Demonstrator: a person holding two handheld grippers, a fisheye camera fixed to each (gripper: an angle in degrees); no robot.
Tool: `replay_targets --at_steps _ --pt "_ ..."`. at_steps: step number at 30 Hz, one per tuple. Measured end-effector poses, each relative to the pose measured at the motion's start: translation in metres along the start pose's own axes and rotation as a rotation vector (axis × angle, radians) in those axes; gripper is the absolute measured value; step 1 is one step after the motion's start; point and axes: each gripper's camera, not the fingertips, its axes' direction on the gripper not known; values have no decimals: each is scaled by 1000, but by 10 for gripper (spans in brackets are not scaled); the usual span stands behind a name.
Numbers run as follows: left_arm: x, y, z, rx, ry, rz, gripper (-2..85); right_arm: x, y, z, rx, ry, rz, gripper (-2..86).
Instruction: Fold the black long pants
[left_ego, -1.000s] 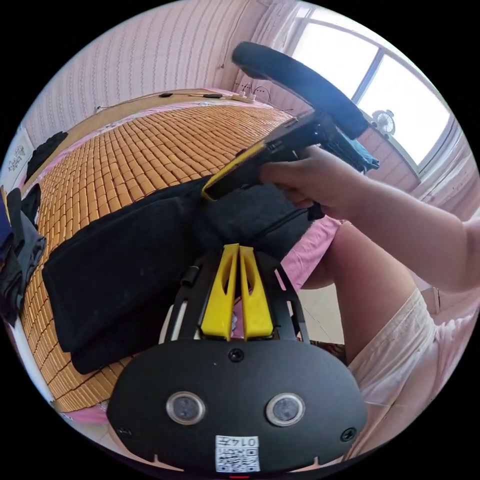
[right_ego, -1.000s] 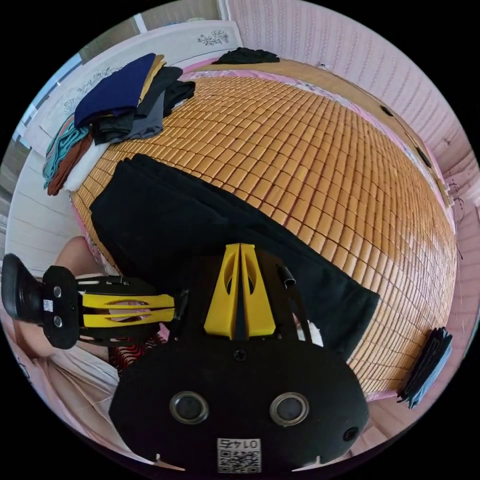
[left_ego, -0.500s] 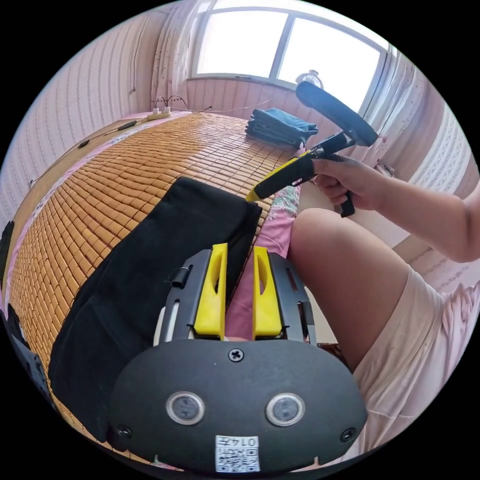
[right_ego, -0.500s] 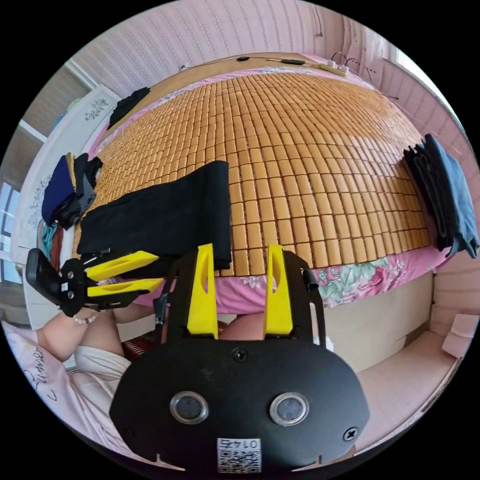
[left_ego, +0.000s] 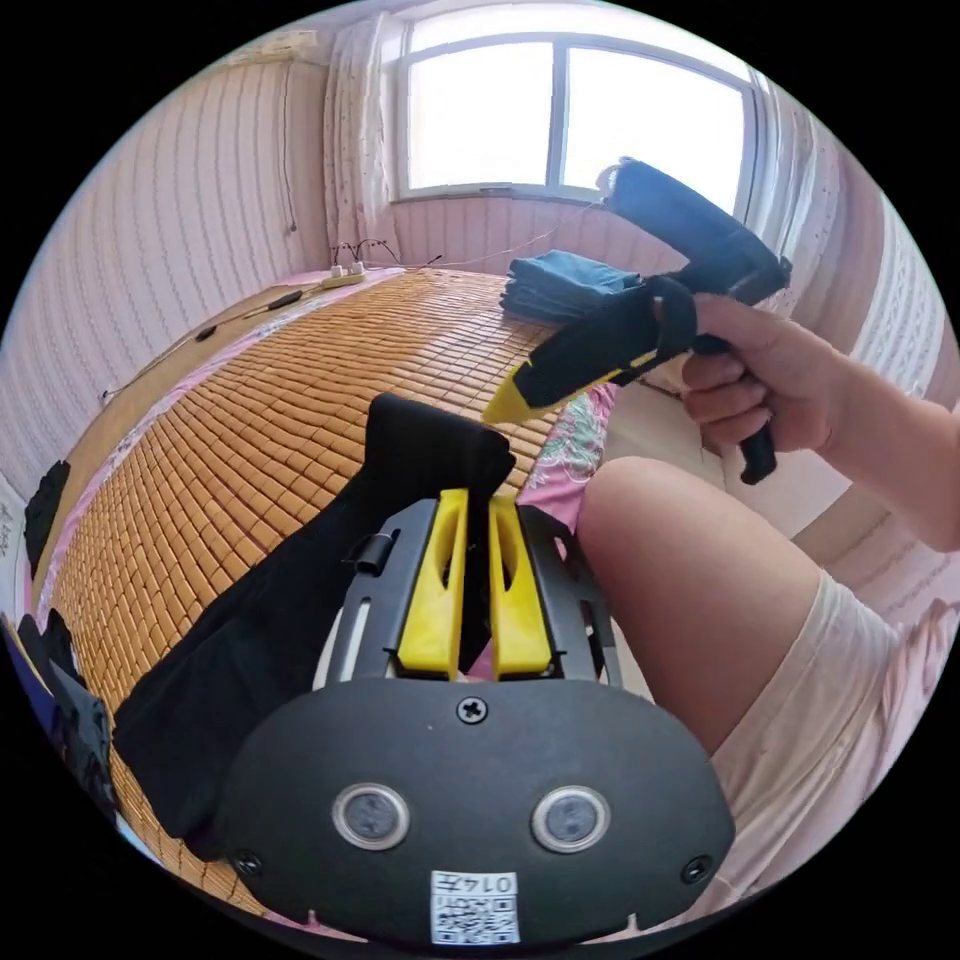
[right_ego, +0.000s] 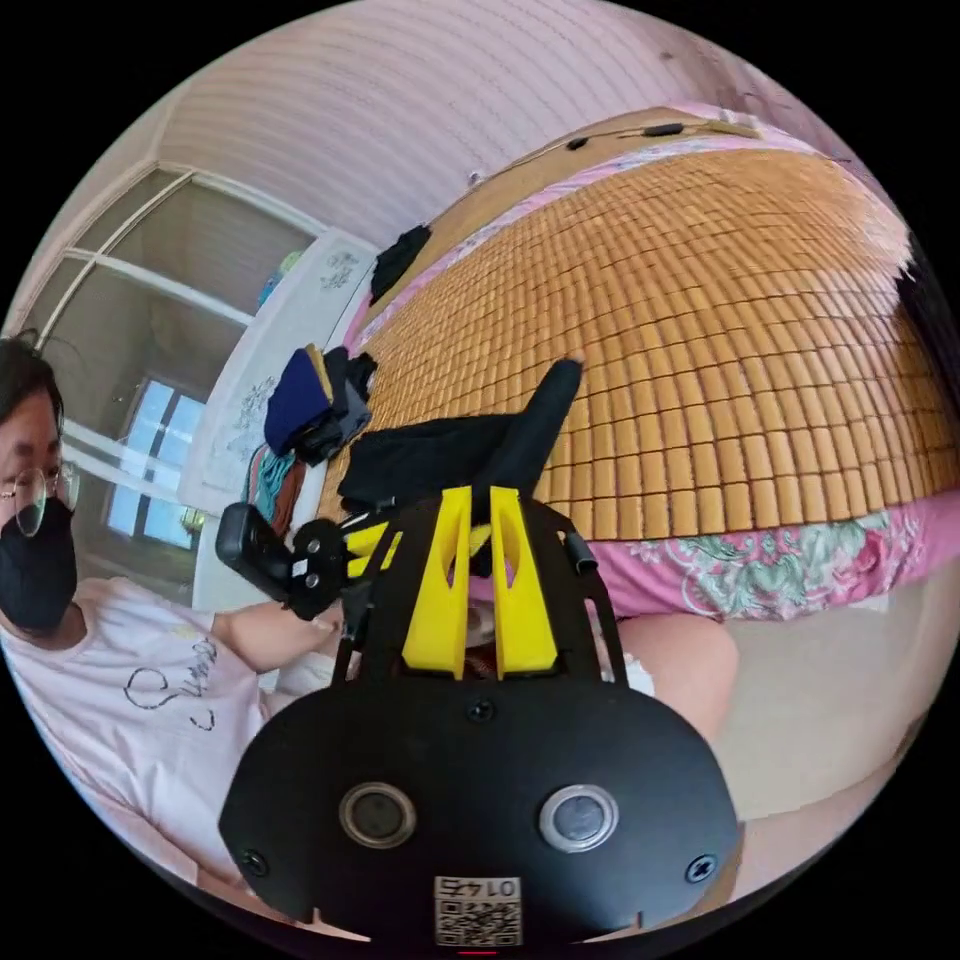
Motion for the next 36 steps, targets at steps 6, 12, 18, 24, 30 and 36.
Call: replay_targets --at_steps 6,12,18,24,30,36 --pt "4 26 -21 -18 122 18 37 66 8 26 -24 -116 217 133" --pt "1 37 -42 22 178 10 37 112 30 5 122 -461 316 39" --pt "-15 23 -80 299 242 -39 37 101 23 -66 274 -520 188 35" --pt "-82 67 -146 426 181 -226 40 5 -25 -8 158 -581 -73 51" --pt "-184 160 -207 130 -291 -591 68 -68 -51 155 -114 -590 -92 46" --pt "-250 212 -219 158 -238 -768 116 -59 -14 132 -63 -98 -197 78"
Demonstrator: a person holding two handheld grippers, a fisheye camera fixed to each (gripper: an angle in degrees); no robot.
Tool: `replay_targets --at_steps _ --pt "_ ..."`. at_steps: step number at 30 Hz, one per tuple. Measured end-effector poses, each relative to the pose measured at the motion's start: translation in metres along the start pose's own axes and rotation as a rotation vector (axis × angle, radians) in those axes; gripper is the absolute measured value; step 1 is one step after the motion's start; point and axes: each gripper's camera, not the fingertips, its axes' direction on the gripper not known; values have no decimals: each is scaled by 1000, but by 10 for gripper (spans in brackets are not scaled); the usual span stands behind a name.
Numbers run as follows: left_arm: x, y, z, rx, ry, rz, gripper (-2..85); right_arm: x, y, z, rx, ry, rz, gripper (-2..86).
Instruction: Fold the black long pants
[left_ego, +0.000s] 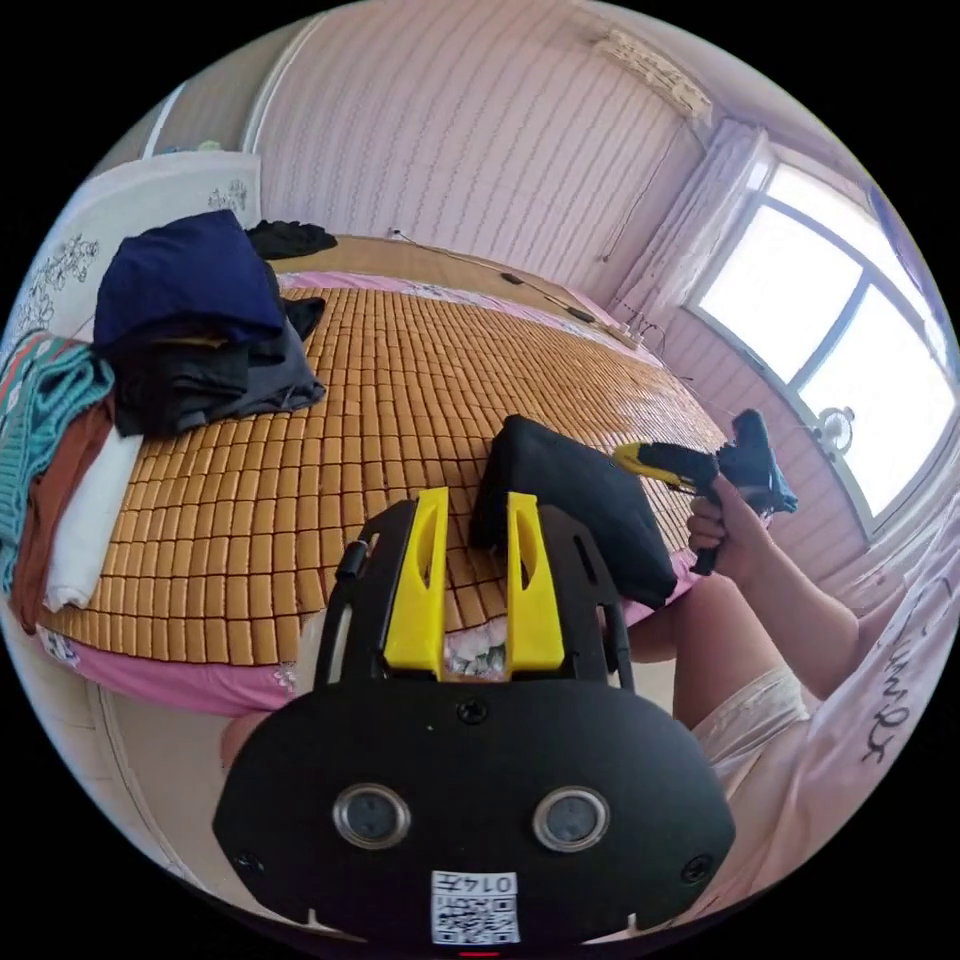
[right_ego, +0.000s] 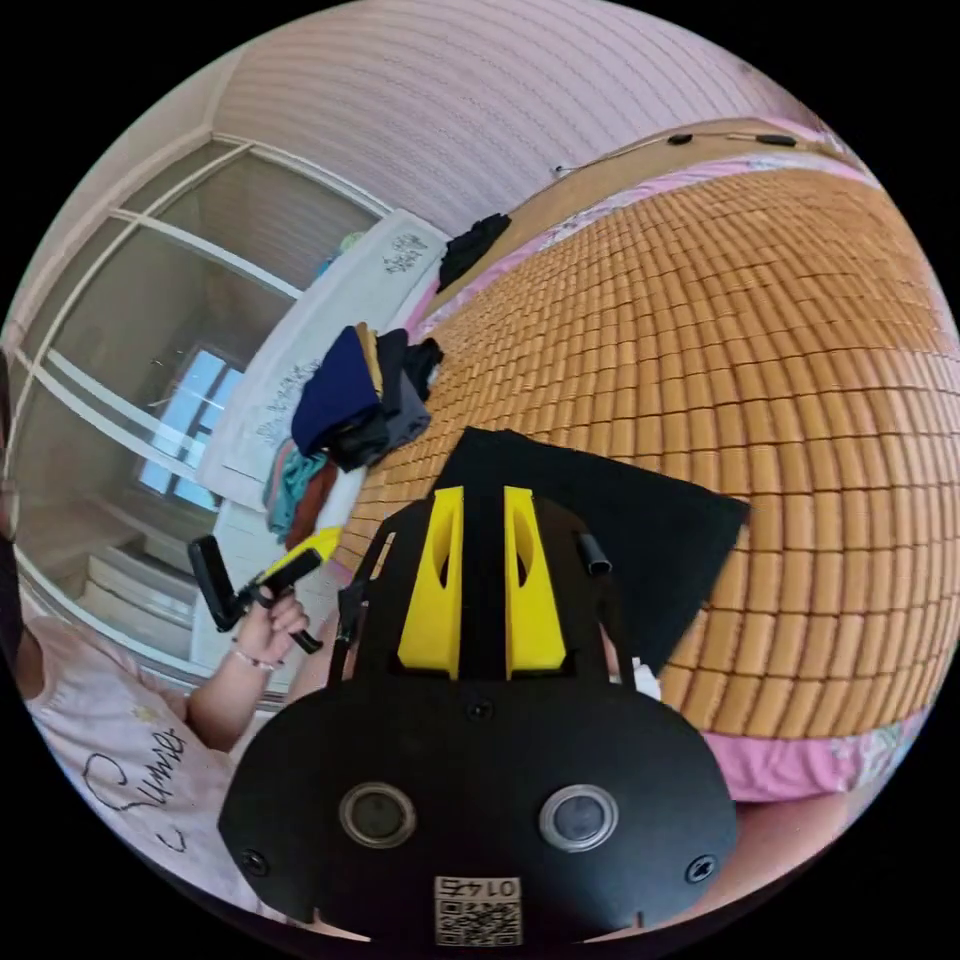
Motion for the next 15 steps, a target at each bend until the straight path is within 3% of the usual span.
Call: replay_targets --at_steps 3,5,9,15 --pt "-9 -23 39 -88 110 13 163 9 25 -16 -4 293 24 102" --pt "-12 -37 64 -137 155 26 168 13 35 -11 -28 356 47 106" --pt "-16 -53 113 -257 151 45 169 13 45 18 -69 326 71 85" --pt "-30 -56 117 -218 166 23 170 -6 45 42 -61 352 -25 46"
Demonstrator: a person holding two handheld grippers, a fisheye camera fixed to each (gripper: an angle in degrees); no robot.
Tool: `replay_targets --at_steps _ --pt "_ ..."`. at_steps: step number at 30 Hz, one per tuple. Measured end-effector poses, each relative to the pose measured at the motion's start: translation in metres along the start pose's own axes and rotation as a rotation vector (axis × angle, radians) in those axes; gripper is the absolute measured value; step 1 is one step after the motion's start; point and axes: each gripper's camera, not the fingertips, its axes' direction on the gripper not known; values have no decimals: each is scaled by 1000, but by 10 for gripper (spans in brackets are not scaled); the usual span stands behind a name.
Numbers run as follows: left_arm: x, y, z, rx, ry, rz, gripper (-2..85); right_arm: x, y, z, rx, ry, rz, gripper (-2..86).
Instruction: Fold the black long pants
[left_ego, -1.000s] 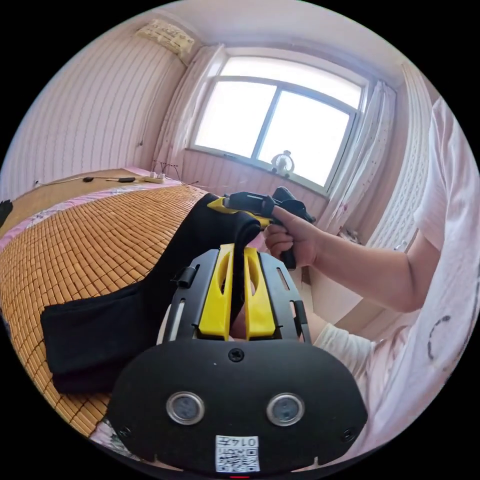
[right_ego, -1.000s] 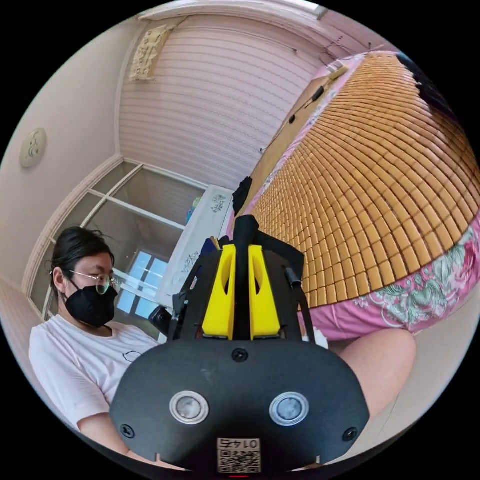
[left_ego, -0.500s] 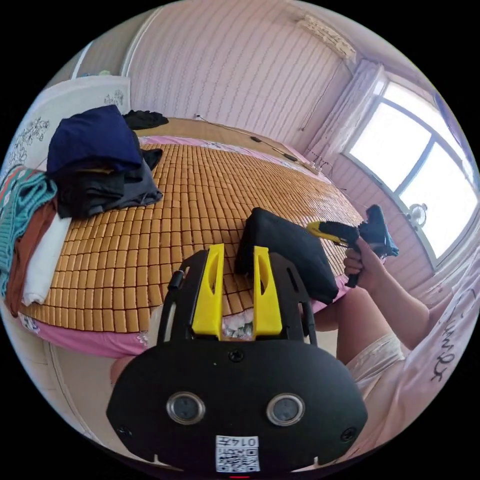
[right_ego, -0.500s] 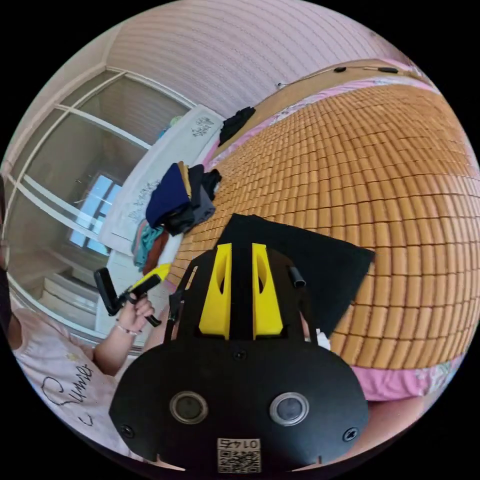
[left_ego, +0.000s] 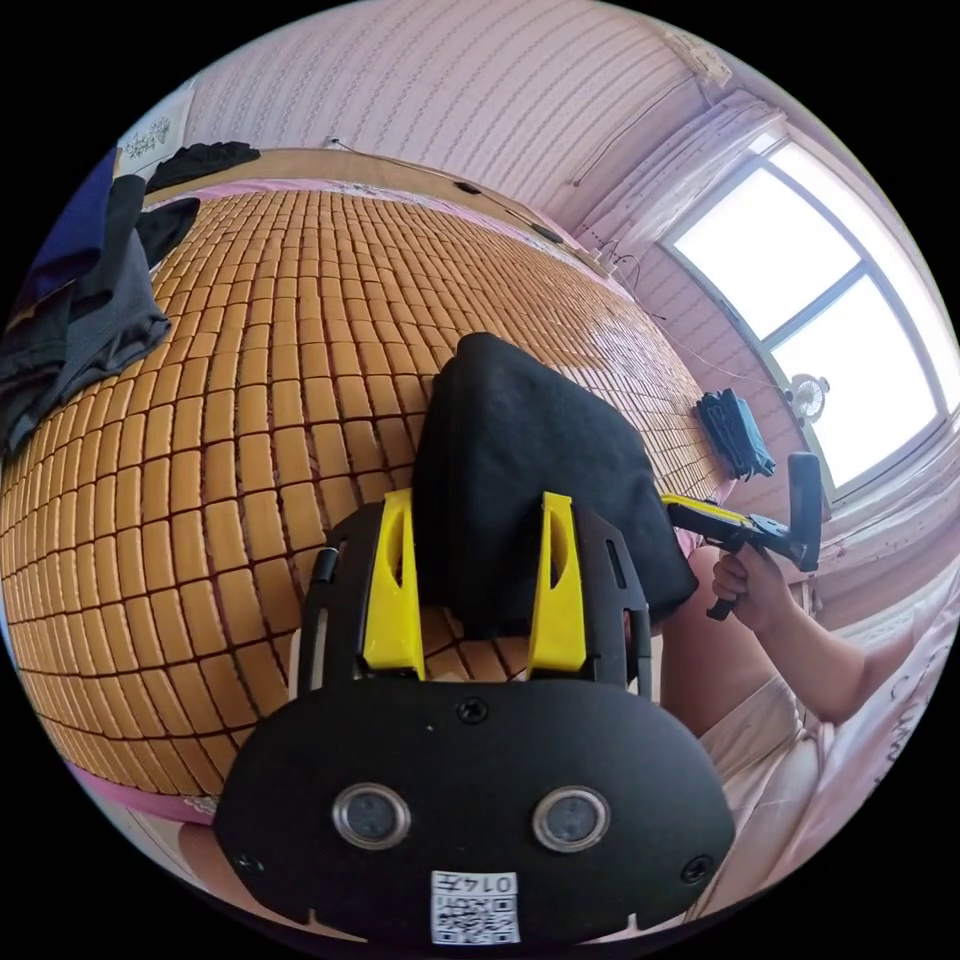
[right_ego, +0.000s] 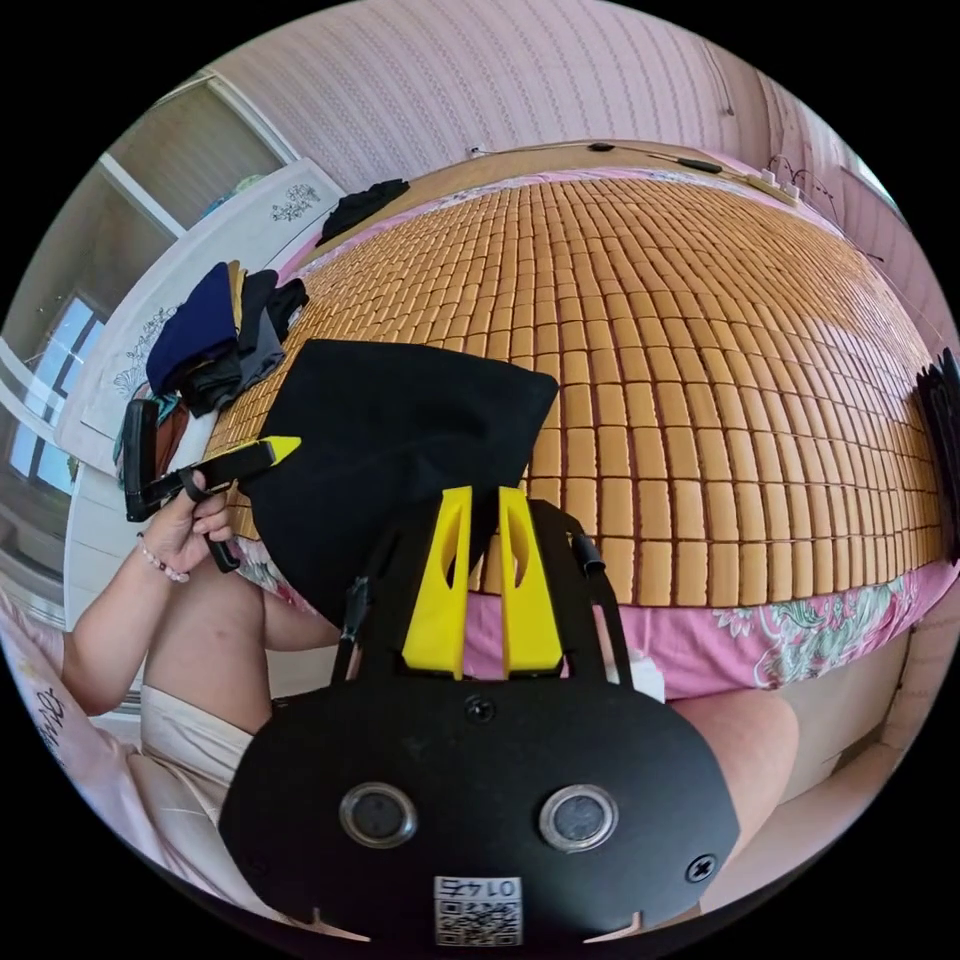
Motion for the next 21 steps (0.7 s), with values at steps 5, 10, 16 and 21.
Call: replay_targets --at_steps 5,10,16,21 --pt "-11 -9 -7 4 42 -18 176 -10 1 3 19 16 -44 51" --pt "-30 -21 -20 79 66 -54 181 1 6 -1 62 12 -15 121" --pt "-21 -26 8 33 36 -6 186 15 15 2 79 -202 40 143" --pt "-19 -29 13 39 28 -17 180 5 19 12 91 -188 25 124"
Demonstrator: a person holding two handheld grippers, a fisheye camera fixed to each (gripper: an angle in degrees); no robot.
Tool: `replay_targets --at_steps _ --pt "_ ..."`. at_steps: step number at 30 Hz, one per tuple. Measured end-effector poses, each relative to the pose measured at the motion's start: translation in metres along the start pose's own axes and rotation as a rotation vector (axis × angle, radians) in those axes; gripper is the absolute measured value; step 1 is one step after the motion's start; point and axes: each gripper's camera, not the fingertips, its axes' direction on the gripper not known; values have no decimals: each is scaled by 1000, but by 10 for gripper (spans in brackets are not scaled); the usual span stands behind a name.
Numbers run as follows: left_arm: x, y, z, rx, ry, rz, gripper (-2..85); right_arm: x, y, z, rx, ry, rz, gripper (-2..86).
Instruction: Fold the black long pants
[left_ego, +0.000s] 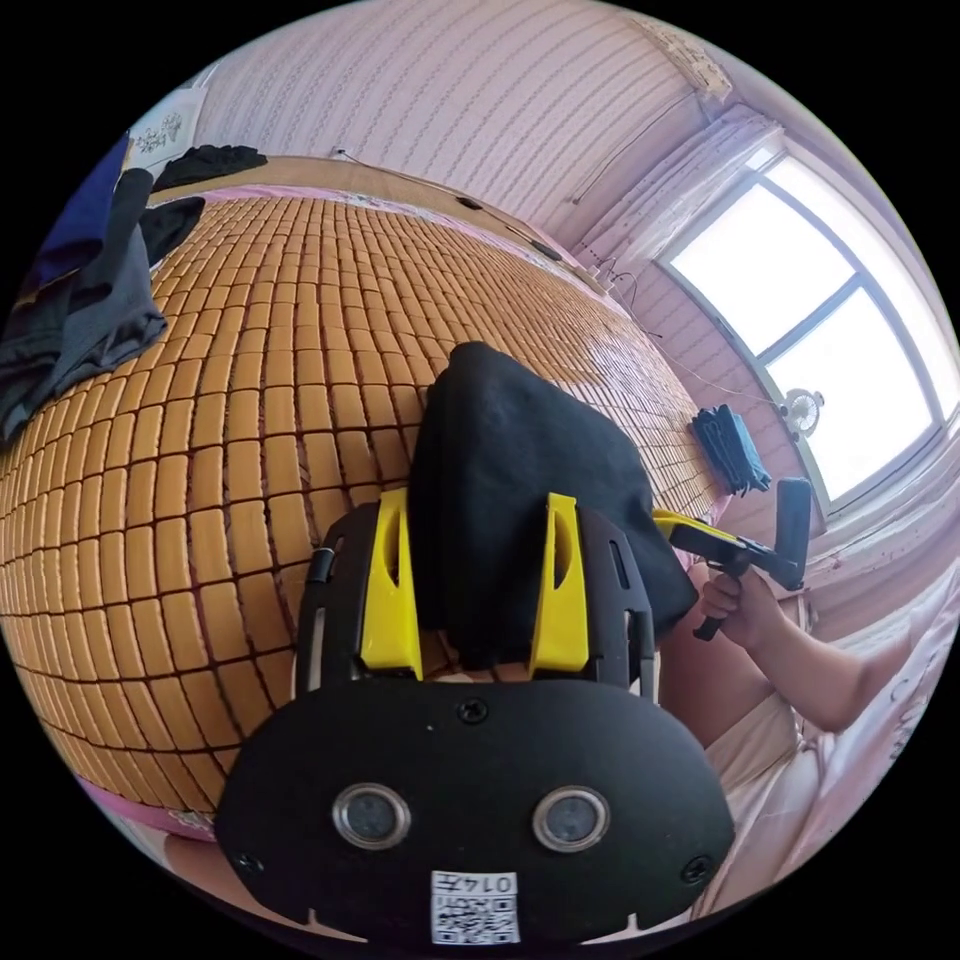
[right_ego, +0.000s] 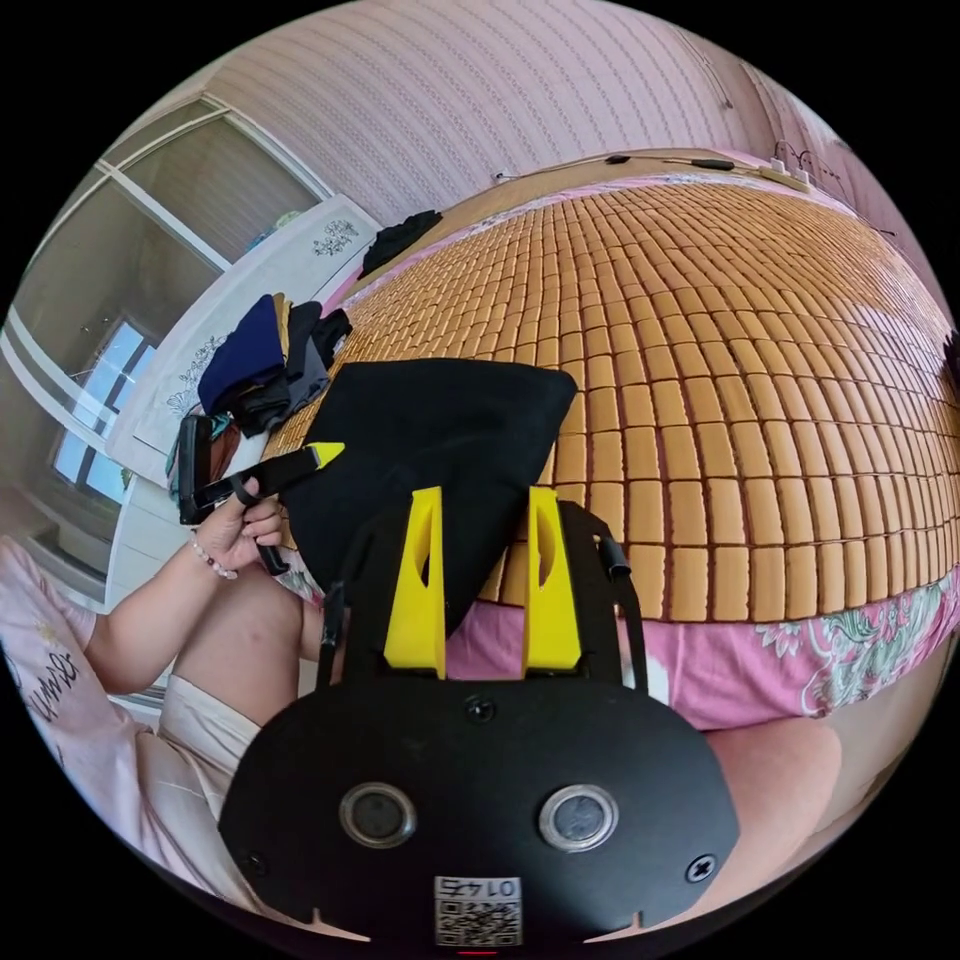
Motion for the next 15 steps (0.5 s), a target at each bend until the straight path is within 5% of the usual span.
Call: replay_targets --at_steps 15 --pt "-1 -20 26 -98 96 -8 148 -2 19 -4 21 -35 30 111"
